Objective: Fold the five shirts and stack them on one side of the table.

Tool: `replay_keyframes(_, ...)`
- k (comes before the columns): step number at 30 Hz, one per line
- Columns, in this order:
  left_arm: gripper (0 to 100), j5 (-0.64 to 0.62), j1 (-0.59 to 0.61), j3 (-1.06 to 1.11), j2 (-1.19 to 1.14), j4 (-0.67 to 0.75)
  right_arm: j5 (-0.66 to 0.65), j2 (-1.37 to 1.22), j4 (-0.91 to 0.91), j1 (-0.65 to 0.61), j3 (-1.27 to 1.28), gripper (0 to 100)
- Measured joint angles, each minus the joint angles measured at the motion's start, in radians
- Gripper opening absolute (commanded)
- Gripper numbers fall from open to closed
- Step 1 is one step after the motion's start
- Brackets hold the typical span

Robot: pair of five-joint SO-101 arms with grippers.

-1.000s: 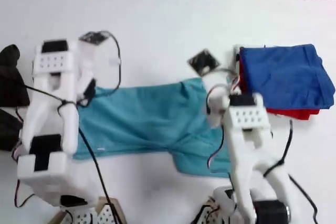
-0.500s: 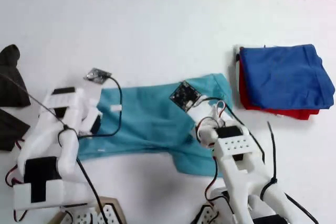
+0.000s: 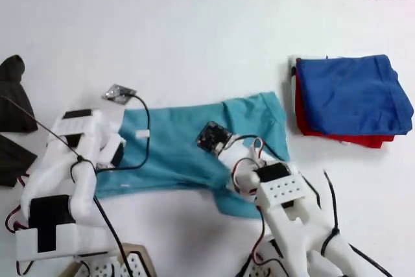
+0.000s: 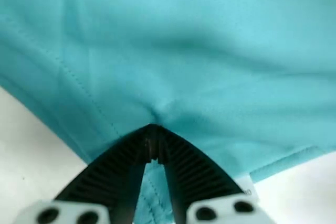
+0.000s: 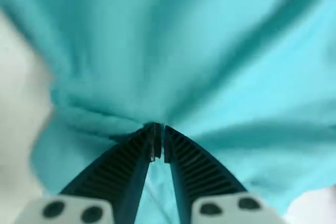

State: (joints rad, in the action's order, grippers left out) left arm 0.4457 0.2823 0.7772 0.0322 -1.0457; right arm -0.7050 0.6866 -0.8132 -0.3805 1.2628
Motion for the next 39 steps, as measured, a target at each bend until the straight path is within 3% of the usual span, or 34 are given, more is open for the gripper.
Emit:
replay_keyframes(11,3,0.0,0.0,0.0,0.0,0.0,-0.003,0.43,-0.262,-0.025,0.02,2.0)
replay_keyframes(19,3,0.0,0.003,0.0,0.0,0.0,-0.002,0.496,0.021,-0.021,0.216,2.0)
replay_keyframes(24,3,0.0,0.003,0.0,0.0,0.0,0.0,0.496,0.044,-0.021,0.293,2.0)
replay_keyframes(29,3,0.0,0.003,0.0,0.0,0.0,-0.02,0.505,-0.091,-0.021,0.279,2.0)
replay_keyframes(35,3,0.0,0.003,0.0,0.0,0.0,-0.224,0.506,-0.379,-0.021,0.17,2.0)
replay_keyframes(39,3,0.0,0.003,0.0,-0.003,0.0,-0.298,0.506,-0.416,-0.023,0.112,2.0)
